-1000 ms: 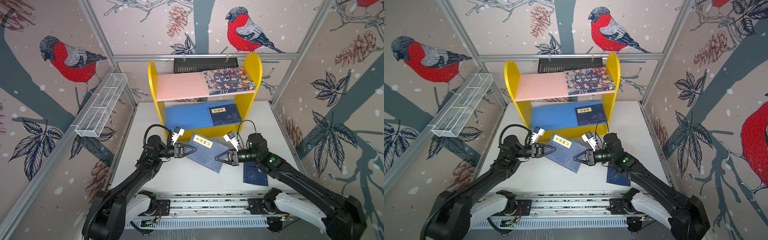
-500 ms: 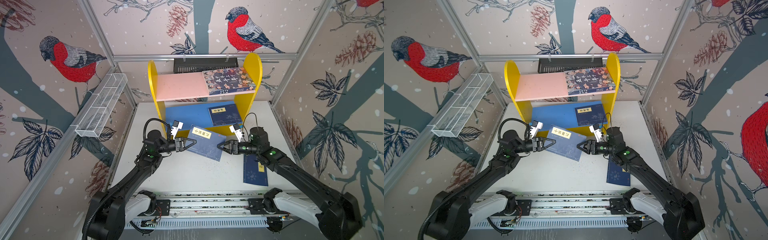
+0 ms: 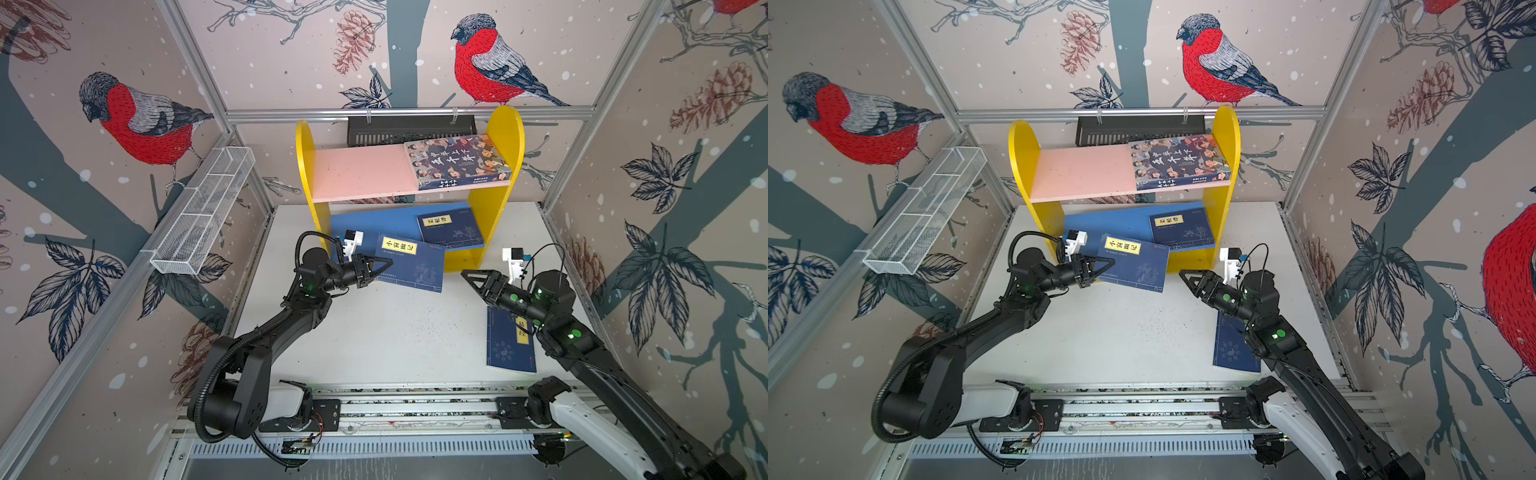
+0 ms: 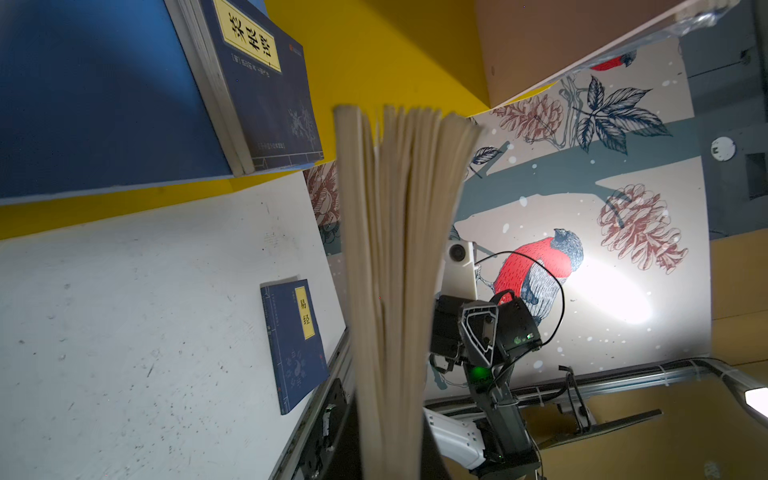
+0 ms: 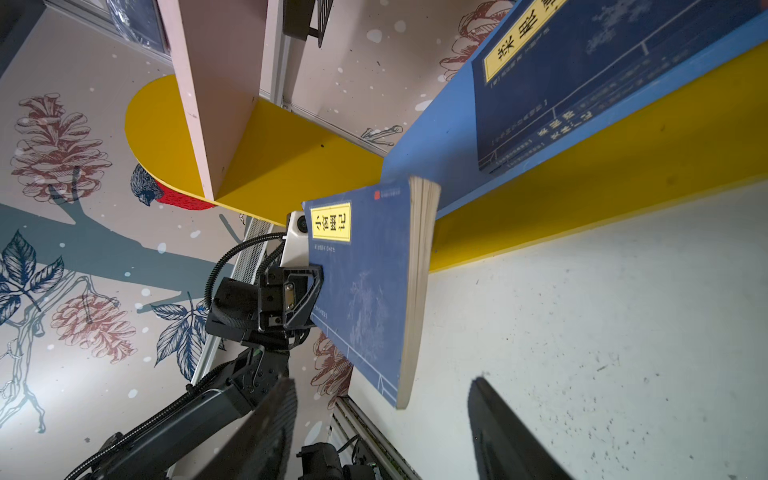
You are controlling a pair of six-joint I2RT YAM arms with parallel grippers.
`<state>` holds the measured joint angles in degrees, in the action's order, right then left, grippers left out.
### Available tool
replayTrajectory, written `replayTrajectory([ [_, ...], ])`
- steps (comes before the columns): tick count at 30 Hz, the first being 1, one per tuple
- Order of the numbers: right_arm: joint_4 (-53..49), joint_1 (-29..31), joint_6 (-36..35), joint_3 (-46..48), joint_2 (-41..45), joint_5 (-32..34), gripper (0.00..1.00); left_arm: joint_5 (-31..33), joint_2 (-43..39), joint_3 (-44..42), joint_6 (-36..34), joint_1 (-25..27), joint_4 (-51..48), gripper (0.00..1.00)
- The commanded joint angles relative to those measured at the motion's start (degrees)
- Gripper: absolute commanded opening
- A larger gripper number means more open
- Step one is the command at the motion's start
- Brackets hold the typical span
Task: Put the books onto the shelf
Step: 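Hold the book with the left gripper while right gripper pulls back and reapproaches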
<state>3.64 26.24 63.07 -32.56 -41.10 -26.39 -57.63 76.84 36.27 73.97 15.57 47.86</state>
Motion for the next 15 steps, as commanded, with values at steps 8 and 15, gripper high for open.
replayTrajectory([
  [8, 14.58, 19.15, 6.48, 4.37, -2.44, 20.94, 0.67, 2.61, 0.57, 0.45, 5.53, 0.77, 10.24, 0.00],
  [15, 24.16, 26.71, 6.03, 5.68, -5.62, 29.59, 0.66, 4.44, -0.94, -0.64, 5.67, 0.95, 9.70, 0.00],
])
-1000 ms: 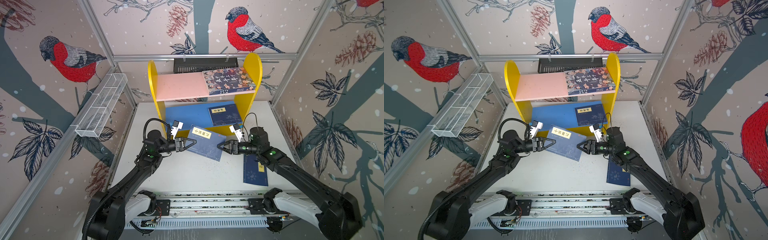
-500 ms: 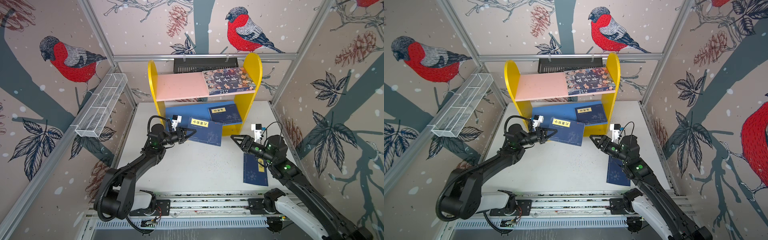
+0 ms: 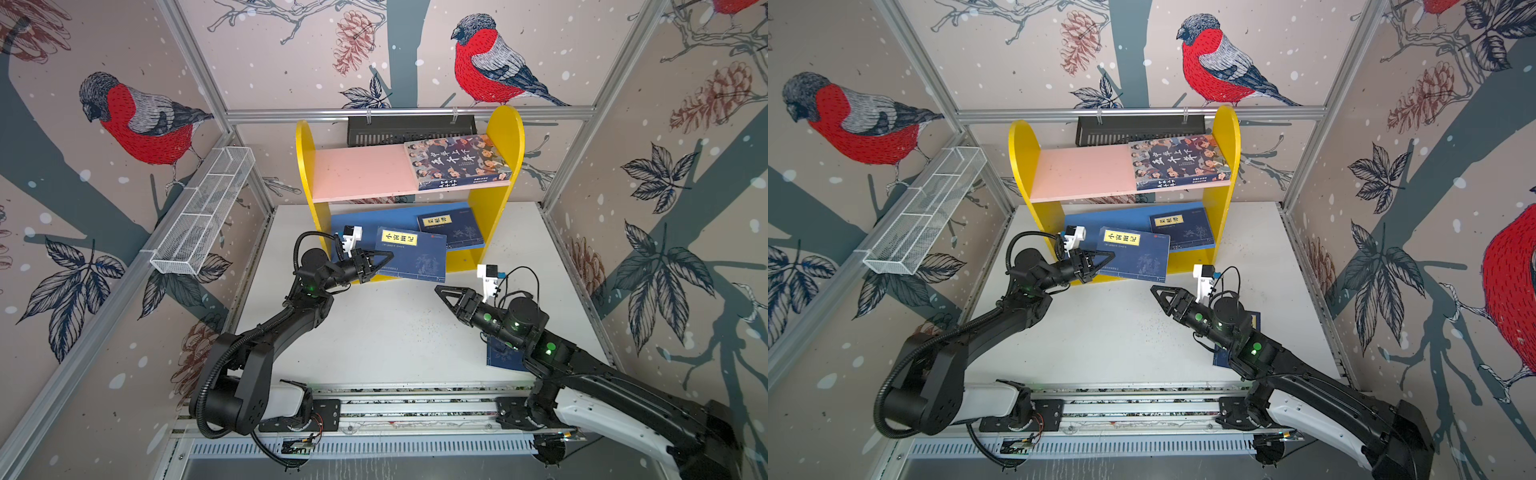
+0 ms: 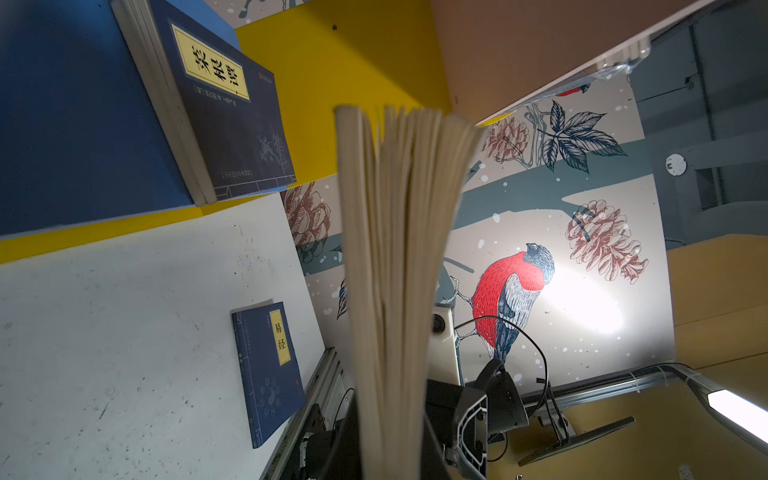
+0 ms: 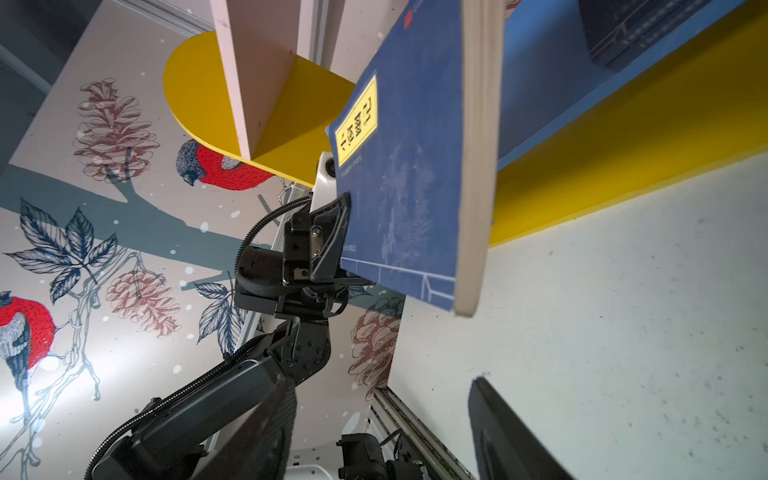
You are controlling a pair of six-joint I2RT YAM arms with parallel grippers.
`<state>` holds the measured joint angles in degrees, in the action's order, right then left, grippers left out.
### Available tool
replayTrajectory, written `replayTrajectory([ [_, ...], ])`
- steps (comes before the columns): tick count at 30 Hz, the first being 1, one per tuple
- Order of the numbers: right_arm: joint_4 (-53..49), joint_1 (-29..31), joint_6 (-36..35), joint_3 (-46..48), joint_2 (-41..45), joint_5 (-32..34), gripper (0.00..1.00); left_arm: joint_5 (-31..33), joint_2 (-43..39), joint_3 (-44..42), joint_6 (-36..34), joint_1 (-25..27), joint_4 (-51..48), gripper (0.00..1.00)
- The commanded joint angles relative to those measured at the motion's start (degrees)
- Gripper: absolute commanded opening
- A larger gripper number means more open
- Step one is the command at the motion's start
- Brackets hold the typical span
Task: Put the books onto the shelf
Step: 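Hold the book with the left gripper while right gripper pulls back and reapproaches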
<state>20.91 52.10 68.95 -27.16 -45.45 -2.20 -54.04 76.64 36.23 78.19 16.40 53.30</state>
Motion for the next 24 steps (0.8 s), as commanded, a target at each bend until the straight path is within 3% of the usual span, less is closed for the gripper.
replayTrajectory([
  [1, 8.61, 1.47, 0.38, 0.66, -2.02, 6.21, 0.66, 0.91, -0.86, -0.72, 1.82, 0.09, 4.76, 0.00],
  [8, 18.50, 4.94, -0.29, 0.43, -9.61, 9.99, 0.60, 0.95, -1.93, -0.94, 2.38, 0.19, 5.04, 0.00],
  [24, 27.64, 5.71, -1.54, -2.61, -19.22, 13.65, 0.48, 3.06, -7.16, -4.28, 3.01, 0.09, 7.13, 0.00],
])
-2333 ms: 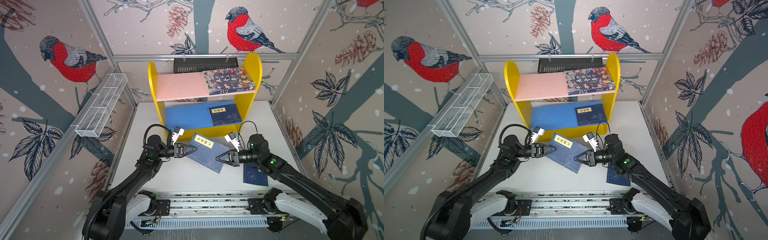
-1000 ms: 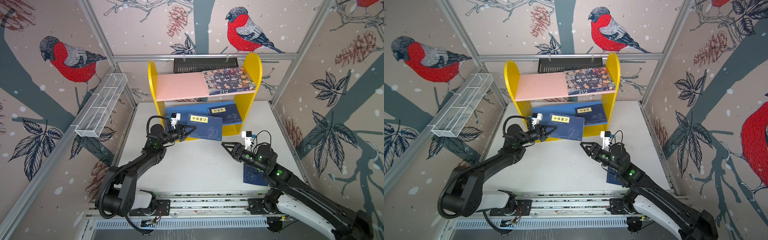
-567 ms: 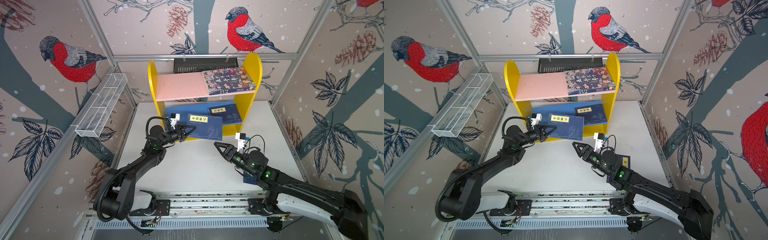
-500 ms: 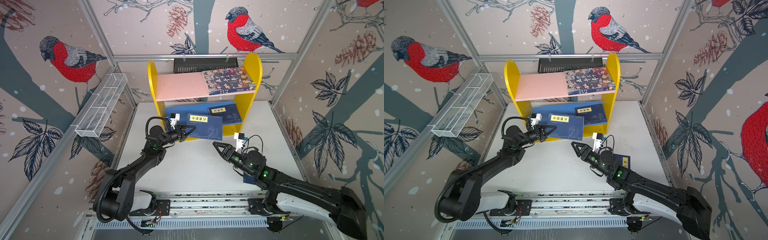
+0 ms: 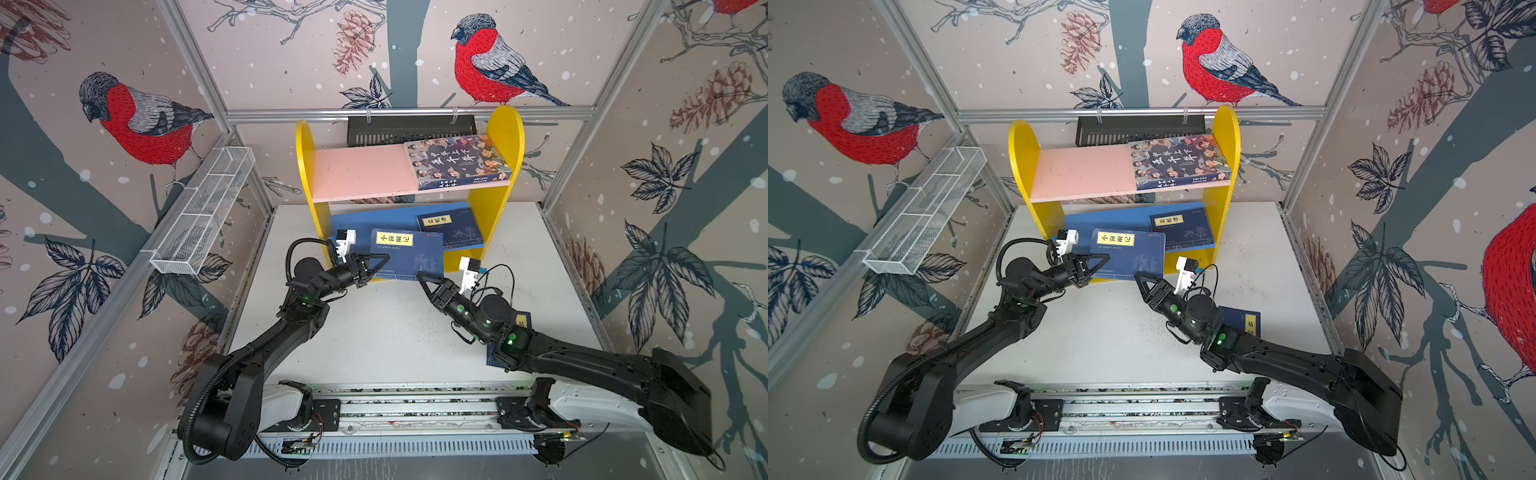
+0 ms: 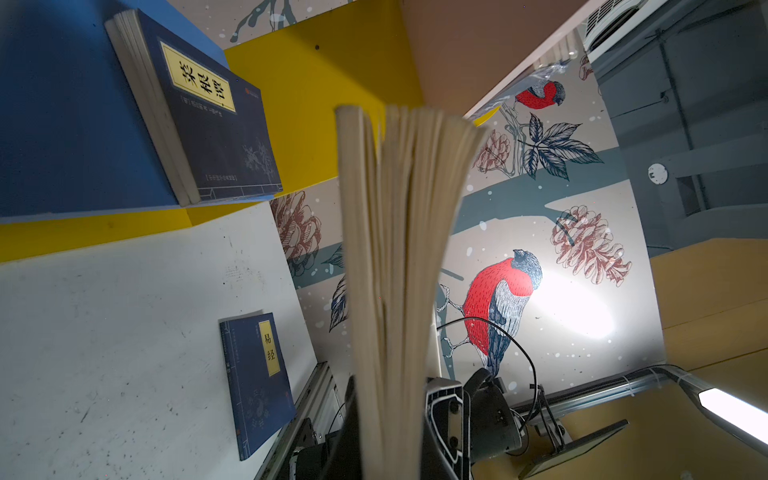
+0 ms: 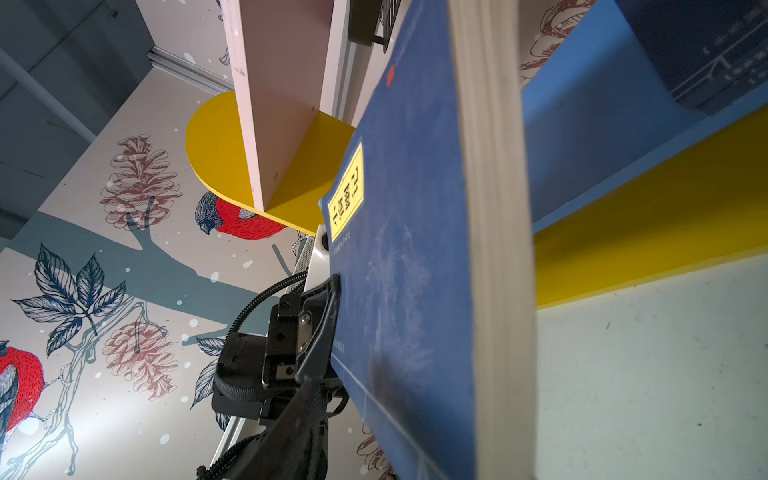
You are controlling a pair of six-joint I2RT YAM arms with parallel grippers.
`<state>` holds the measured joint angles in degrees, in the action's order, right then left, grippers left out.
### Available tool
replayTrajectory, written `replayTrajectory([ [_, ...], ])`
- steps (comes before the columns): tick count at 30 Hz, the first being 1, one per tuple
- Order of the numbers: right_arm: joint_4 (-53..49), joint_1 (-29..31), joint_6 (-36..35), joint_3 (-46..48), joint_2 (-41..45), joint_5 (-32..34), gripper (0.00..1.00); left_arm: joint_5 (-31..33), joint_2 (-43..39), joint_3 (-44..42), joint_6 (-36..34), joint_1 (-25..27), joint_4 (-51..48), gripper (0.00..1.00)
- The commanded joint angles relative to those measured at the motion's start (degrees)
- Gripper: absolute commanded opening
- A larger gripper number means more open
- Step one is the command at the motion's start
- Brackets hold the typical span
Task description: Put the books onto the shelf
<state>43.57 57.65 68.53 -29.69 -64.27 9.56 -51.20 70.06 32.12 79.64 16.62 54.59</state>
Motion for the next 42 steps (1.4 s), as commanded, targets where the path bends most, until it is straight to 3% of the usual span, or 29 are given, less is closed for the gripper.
replayTrajectory([
  [1, 5.87, 0.07, -1.12, 0.30, -0.57, 2.16, 0.47, 0.22, -0.63, -0.30, 1.54, -0.14, 5.80, 0.00],
  [13, 14.38, -0.16, -1.12, 1.81, -4.06, 3.33, 0.37, 0.48, -0.78, -1.86, 3.54, -0.18, 5.73, 0.00],
  [20, 18.30, -0.93, -0.15, 2.88, -5.30, 3.11, 0.12, 0.66, -0.90, -2.48, 3.39, -0.15, 4.78, 0.00],
  [24, 18.10, -1.55, 0.02, 2.97, -5.28, 2.71, 0.03, 1.10, -1.11, -2.81, 2.66, -0.14, 3.04, 0.01],
  [25, 17.72, -1.91, 0.11, 2.88, -5.14, 2.30, 0.02, 1.65, -1.30, -2.89, 2.50, -0.25, 1.43, 0.07],
  [29, 12.50, -5.26, 0.20, 2.20, -2.84, -0.57, 0.02, 4.29, -2.55, -4.61, -0.44, -2.27, -4.36, 0.47],
  [32, 6.99, -9.88, 0.20, 2.13, 0.67, -4.44, 0.02, 5.38, -3.95, -5.31, -3.66, -4.06, -8.29, 0.63],
  [37, -3.83, -19.87, -0.35, 2.09, 7.99, -10.47, 0.02, 5.52, -5.75, -5.14, -6.96, -4.84, -12.25, 0.67],
  [42, -9.47, -30.82, -0.49, 1.41, 11.92, -21.58, 0.01, 5.07, -5.19, -4.13, -8.33, -4.84, -13.74, 0.65],
])
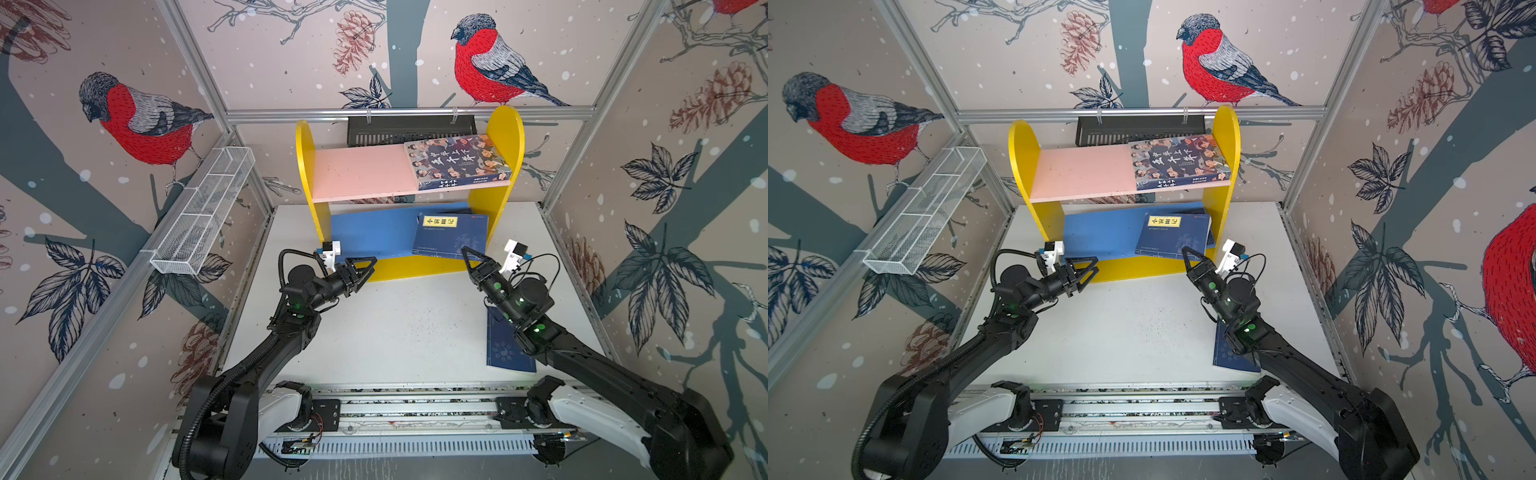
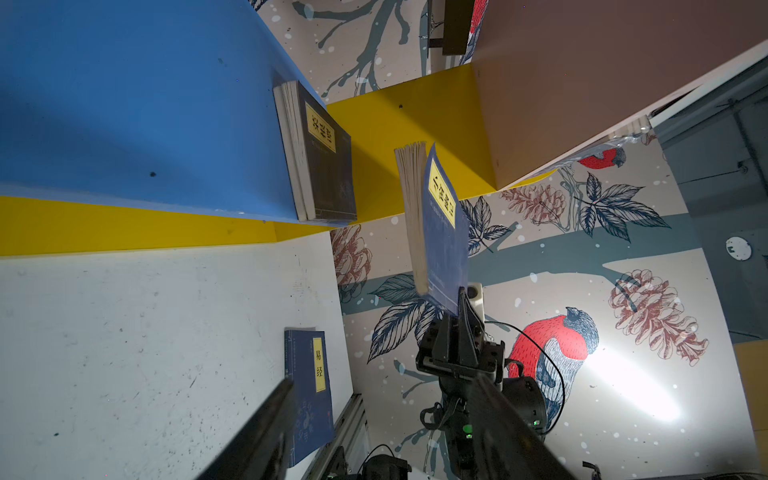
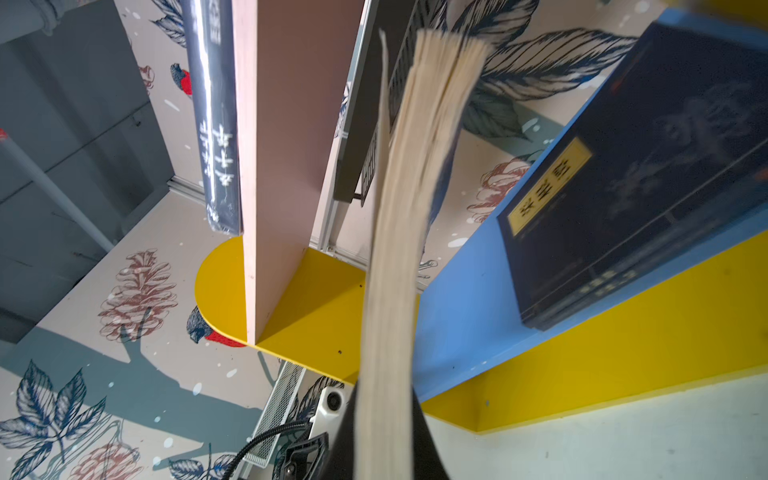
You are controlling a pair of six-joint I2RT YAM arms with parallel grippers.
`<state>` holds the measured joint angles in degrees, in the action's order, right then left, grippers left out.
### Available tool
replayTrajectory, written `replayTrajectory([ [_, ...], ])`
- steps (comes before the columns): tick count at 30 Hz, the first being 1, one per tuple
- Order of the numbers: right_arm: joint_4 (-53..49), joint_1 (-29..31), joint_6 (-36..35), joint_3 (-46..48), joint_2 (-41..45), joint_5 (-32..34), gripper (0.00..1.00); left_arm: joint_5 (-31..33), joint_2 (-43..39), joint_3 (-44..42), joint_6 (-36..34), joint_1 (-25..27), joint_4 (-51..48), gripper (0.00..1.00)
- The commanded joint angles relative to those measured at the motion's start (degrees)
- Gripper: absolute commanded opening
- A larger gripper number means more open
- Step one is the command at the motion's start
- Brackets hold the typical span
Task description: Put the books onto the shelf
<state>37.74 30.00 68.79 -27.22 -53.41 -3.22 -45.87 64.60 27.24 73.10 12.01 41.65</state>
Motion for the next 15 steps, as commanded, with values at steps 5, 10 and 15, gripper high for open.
replayTrajectory([
  [5, -3.68, -8.16, -0.18, -3.12, -0.35, -19.09, 0.01, -1.99, 3.05, 2.36, -1.11, 0.54, 1.68, 0.61],
  [10, -3.63, -8.11, -1.20, -7.26, -3.99, -30.69, 0.01, -5.74, 8.24, 4.75, 3.62, 3.43, 10.08, 0.63],
  [15, 0.81, -7.69, 0.73, -7.78, -7.47, -38.58, 0.01, -8.07, 12.66, 7.33, 7.97, 6.77, 18.62, 0.64],
])
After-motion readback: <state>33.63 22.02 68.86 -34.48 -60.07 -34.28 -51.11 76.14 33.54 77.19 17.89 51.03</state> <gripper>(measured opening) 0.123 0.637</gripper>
